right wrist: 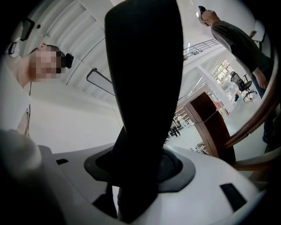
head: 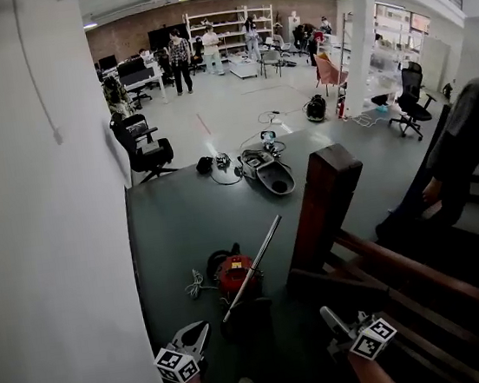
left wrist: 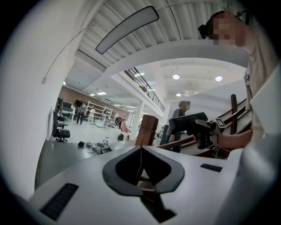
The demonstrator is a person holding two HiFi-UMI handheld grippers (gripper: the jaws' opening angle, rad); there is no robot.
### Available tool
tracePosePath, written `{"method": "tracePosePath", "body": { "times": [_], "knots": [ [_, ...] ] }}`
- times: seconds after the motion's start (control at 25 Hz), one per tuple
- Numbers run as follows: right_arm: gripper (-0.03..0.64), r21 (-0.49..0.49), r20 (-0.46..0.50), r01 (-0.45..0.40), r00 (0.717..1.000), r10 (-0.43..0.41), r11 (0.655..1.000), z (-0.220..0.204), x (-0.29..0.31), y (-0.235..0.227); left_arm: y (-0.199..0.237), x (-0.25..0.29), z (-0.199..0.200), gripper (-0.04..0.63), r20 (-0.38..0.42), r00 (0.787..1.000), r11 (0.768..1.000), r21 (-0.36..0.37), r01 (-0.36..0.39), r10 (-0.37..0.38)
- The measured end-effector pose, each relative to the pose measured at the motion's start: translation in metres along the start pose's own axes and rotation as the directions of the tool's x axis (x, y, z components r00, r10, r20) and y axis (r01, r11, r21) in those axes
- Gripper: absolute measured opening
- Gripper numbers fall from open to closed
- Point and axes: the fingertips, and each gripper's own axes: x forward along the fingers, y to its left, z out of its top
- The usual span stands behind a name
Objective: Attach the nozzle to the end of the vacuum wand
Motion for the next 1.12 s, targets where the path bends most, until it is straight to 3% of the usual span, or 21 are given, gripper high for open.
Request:
{"method": "tracePosePath", "body": {
  "times": [0.6,0.92,1.12],
  "knots": [
    [0.255,-0.039,0.021,0.078,0.997,-0.078,0.996,-0.033,0.102,0.019,0.103,0.028,0.014,0.012,0.063,0.991,0.993,-0.021,0.118,-0.116],
    [0.255,-0.05,0.032,0.06,0.998,-0.058,0.997,-0.024,0.123,0.014,0.105,0.051,0.033,0.012,0.058,0.988,0.99,-0.008,0.141,-0.14],
    [0.255,-0.062,0.041,0.053,0.998,-0.051,0.997,-0.014,0.133,-0.014,0.106,0.083,0.037,0.012,0.036,0.99,0.99,0.011,0.138,-0.138]
  ]
}}
